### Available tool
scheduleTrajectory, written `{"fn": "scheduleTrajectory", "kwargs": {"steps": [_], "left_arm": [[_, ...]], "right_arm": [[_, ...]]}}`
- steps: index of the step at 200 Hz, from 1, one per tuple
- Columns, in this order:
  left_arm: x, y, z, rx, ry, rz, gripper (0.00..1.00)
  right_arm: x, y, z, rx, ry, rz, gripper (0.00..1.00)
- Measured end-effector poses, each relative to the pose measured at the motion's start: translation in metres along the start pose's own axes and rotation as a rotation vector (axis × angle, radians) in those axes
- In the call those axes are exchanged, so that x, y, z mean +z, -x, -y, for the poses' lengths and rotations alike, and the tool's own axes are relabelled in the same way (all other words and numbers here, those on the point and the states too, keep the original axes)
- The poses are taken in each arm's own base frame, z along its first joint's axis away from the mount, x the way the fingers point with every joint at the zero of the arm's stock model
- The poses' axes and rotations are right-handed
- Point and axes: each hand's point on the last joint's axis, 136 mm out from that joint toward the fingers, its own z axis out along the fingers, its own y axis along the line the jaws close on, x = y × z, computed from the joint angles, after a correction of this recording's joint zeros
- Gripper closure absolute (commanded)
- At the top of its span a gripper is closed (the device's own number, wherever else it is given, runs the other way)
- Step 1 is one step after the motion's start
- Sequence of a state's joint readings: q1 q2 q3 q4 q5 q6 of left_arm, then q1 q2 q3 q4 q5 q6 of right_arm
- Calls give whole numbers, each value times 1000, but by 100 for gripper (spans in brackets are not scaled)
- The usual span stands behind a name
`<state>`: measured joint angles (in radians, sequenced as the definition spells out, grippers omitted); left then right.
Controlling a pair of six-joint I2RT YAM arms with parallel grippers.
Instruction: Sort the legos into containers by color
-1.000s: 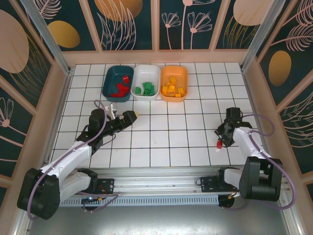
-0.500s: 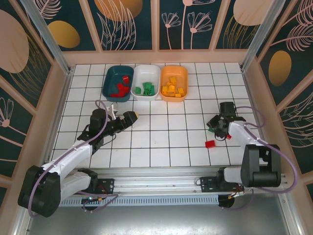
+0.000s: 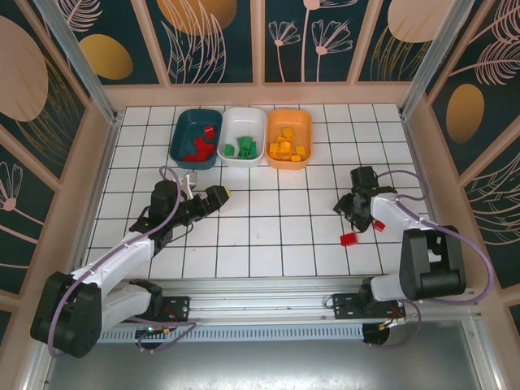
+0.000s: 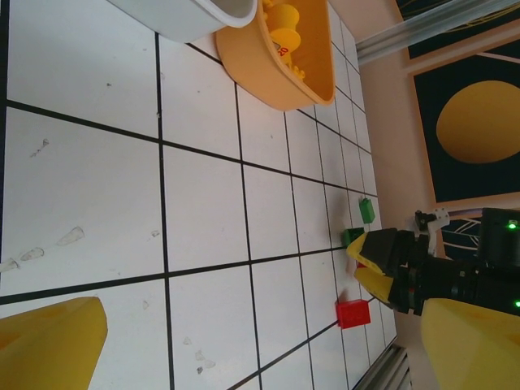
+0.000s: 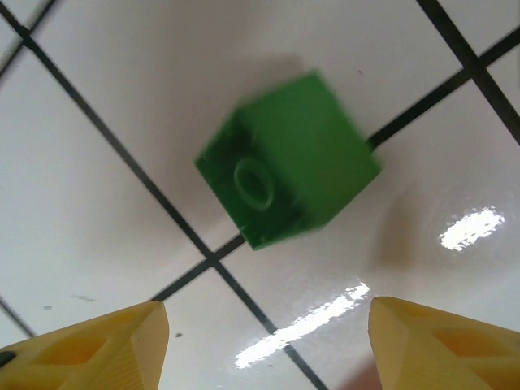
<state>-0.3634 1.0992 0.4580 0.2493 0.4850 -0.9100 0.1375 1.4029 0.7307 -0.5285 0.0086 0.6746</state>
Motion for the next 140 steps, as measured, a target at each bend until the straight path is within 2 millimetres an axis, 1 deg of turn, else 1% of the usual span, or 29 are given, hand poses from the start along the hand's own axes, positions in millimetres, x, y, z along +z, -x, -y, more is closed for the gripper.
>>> {"fn": "scheduleTrajectory", "kwargs": {"steps": [18, 34, 62, 91, 109, 130, 140], "left_arm": [[1, -1, -1, -2, 3, -3, 2], [1, -1, -2, -3, 4, -3, 2], [1, -1, -2, -3, 5, -4, 2], [1, -1, -2, -5, 7, -5, 1], [1, -1, -3, -7, 13, -5, 2], [1, -1, -5, -9, 21, -2, 2], [1, -1, -6, -10, 24, 0, 1]], "right_arm": [[6, -3, 6, -21, -42, -9, 33], [9, 0, 10, -26, -74, -3, 33], [10, 12, 11, -30, -119, 26, 33], [16, 23, 15, -26, -162, 37, 33], [20, 27, 19, -16, -167, 36, 34], [22, 33, 18, -10, -157, 42, 35], [23, 35, 18, -14, -160, 41, 37]]}}
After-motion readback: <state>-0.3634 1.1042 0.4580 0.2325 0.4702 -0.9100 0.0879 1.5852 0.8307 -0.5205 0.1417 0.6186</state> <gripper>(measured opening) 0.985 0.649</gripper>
